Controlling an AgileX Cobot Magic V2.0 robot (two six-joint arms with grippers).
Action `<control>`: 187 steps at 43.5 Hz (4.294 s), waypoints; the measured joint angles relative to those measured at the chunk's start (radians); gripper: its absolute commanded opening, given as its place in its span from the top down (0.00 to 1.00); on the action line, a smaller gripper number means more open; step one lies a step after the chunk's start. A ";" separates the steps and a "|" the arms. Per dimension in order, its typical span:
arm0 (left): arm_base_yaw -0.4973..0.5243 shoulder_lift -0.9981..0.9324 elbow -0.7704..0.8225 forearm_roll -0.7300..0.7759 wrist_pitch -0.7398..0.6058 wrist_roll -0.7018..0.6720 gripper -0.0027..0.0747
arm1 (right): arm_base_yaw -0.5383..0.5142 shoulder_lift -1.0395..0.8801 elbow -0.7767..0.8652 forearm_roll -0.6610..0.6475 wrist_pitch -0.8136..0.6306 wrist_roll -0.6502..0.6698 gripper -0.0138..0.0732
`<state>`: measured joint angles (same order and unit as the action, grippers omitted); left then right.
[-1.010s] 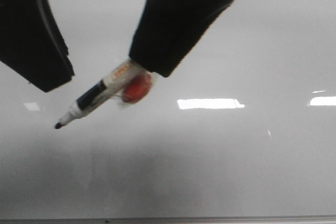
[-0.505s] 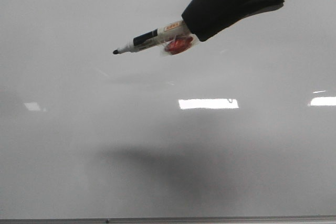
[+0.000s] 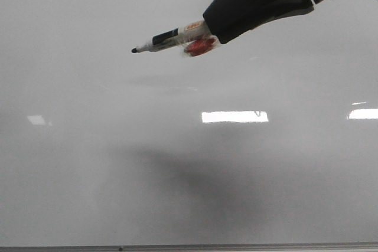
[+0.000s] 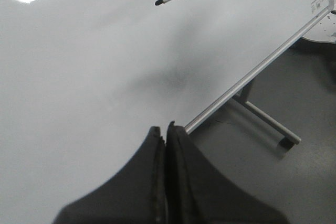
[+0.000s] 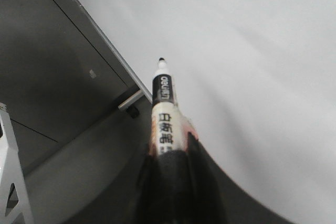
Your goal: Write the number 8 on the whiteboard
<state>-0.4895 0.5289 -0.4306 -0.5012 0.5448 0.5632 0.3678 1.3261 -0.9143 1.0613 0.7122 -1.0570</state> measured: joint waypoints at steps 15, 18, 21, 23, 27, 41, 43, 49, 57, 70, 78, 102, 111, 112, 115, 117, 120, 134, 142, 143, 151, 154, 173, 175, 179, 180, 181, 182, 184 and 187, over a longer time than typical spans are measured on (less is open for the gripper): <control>0.000 0.000 0.000 0.000 0.000 0.000 0.99 | 0.000 0.071 -0.109 0.029 -0.111 0.000 0.92; 0.000 0.000 0.000 0.000 0.000 0.000 0.99 | 0.000 0.111 -0.158 0.031 -0.120 0.000 0.92; 0.000 0.000 0.000 0.000 0.000 0.000 0.99 | 0.000 0.161 -0.205 0.033 -0.120 0.000 0.92; 0.000 0.000 0.000 0.000 0.000 0.000 0.99 | 0.000 0.194 -0.239 0.033 -0.120 -0.002 0.92; 0.000 0.000 0.000 0.000 0.000 0.000 0.99 | 0.000 0.265 -0.293 0.033 -0.137 -0.002 0.92; 0.000 0.000 0.000 0.000 -0.003 0.000 0.99 | 0.047 0.370 -0.325 0.050 -0.183 -0.004 0.92; 0.000 0.000 0.000 0.000 -0.003 0.000 0.99 | 0.059 0.384 -0.325 0.050 -0.180 -0.004 0.91; 0.000 0.000 0.000 0.000 -0.003 0.000 0.99 | 0.071 0.403 -0.320 0.038 -0.165 -0.004 0.91; 0.000 0.000 0.000 0.000 -0.005 0.000 0.99 | 0.042 0.375 -0.242 0.036 -0.164 -0.004 0.91; 0.000 0.000 0.000 0.000 -0.005 0.000 0.99 | -0.009 0.316 -0.085 0.023 -0.164 -0.005 0.91; 0.000 0.000 0.000 0.000 -0.005 0.000 0.99 | 0.052 0.371 -0.076 0.033 -0.195 -0.008 0.91; 0.000 0.000 0.000 0.000 -0.005 0.000 0.99 | 0.147 0.432 -0.233 0.075 -0.244 -0.008 0.91; 0.000 0.000 0.000 0.000 -0.005 0.000 0.99 | 0.055 0.383 -0.233 0.073 -0.172 -0.008 0.91; 0.000 0.000 0.000 0.000 -0.005 0.000 0.99 | 0.043 0.376 -0.233 0.068 -0.163 -0.008 0.91; 0.000 0.000 0.000 0.000 -0.005 0.000 0.99 | 0.015 0.354 -0.233 0.062 -0.154 -0.008 0.91; 0.000 0.000 0.000 0.000 -0.005 0.000 0.99 | 0.001 0.338 -0.233 0.061 -0.153 -0.008 0.91; 0.000 0.000 0.000 0.000 -0.005 0.000 0.99 | -0.012 0.317 -0.235 0.059 -0.158 -0.008 0.91; 0.000 0.000 0.000 0.000 -0.005 0.000 0.99 | 0.021 0.355 -0.364 0.054 -0.181 -0.008 0.91; 0.000 0.000 0.000 0.000 -0.005 0.000 0.99 | 0.051 0.350 -0.389 -0.021 -0.133 -0.010 0.91; 0.000 0.000 0.000 0.000 -0.005 0.000 0.99 | 0.051 0.339 -0.389 -0.041 -0.118 -0.010 0.91; 0.000 0.025 -0.048 0.000 0.056 0.128 0.76 | 0.085 0.224 -0.397 -0.305 0.050 -0.008 0.91; 0.000 0.071 -0.108 0.000 0.110 0.200 0.53 | 0.122 0.202 -0.397 -0.416 0.107 -0.023 0.91; -0.140 0.392 -0.350 0.118 0.255 0.339 0.50 | 0.422 0.153 -0.402 -0.592 0.178 -0.063 0.91; -0.157 0.392 -0.352 0.126 0.244 0.340 0.50 | 0.437 0.147 -0.404 -0.592 0.180 -0.063 0.91; -0.173 0.392 -0.352 0.135 0.227 0.340 0.50 | 0.467 0.138 -0.408 -0.590 0.182 -0.064 0.91; -0.176 0.392 -0.353 0.135 0.225 0.340 0.52 | 0.470 0.138 -0.409 -0.590 0.182 -0.064 0.91; -0.178 0.392 -0.353 0.137 0.225 0.340 0.53 | 0.476 0.137 -0.409 -0.587 0.182 -0.064 0.91; -0.180 0.392 -0.353 0.137 0.225 0.340 0.56 | 0.481 0.135 -0.410 -0.586 0.182 -0.064 0.91; -0.180 0.392 -0.355 0.137 0.225 0.340 0.61 | 0.486 0.136 -0.410 -0.583 0.182 -0.064 0.91; -0.180 0.392 -0.355 0.138 0.225 0.340 0.68 | 0.490 0.136 -0.411 -0.576 0.182 -0.064 0.91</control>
<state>-0.6692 0.9206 -0.7854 -0.3634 0.7694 0.9034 0.8574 1.4618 -1.3255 0.4856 0.8946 -1.1210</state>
